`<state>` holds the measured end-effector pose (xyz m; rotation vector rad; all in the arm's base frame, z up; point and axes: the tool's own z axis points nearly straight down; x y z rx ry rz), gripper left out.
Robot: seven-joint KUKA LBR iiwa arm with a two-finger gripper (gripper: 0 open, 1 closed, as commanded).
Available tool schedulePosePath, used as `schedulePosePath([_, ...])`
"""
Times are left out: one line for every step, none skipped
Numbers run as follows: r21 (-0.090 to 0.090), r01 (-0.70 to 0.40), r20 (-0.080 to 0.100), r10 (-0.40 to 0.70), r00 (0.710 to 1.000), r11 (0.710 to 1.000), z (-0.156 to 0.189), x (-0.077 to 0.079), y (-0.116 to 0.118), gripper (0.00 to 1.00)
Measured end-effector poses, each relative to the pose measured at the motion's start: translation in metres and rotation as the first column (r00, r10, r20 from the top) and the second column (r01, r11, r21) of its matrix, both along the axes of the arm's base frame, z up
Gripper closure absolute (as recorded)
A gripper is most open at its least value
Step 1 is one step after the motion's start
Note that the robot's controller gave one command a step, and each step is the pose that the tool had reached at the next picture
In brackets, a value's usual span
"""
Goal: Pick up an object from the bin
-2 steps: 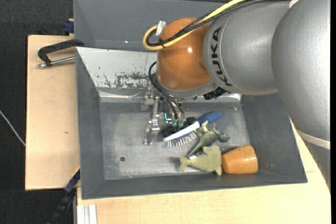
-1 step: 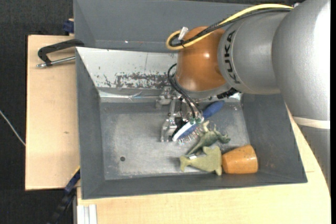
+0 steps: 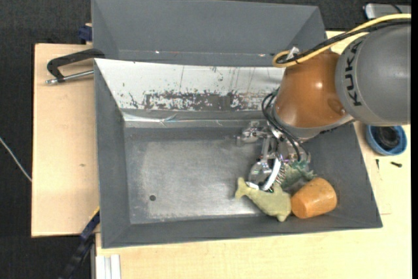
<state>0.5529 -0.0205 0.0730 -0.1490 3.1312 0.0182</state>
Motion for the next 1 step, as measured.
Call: schedulePosePath([-0.004,-0.162,-0.021,0.162,0.987,0.987,0.0003,-0.0222,-0.0612,0.0])
